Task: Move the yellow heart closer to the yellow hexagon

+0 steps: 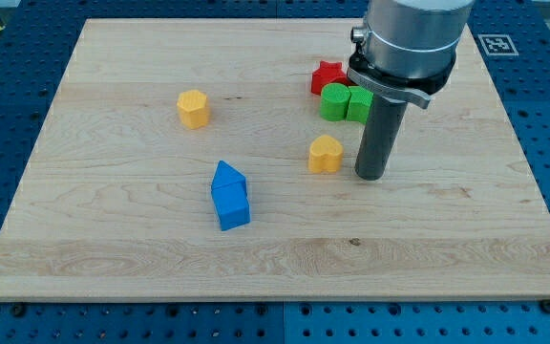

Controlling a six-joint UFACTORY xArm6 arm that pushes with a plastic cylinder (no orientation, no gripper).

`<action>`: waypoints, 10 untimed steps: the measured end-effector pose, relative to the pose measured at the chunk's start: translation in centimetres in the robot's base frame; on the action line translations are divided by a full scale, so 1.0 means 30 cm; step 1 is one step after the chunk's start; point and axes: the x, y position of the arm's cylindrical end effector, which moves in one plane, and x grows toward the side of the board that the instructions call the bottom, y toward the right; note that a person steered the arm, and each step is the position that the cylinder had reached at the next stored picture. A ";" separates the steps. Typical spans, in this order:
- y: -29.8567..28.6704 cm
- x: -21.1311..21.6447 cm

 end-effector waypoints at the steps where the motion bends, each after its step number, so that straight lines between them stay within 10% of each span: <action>1: 0.054 0.000; 10: -0.338 -0.243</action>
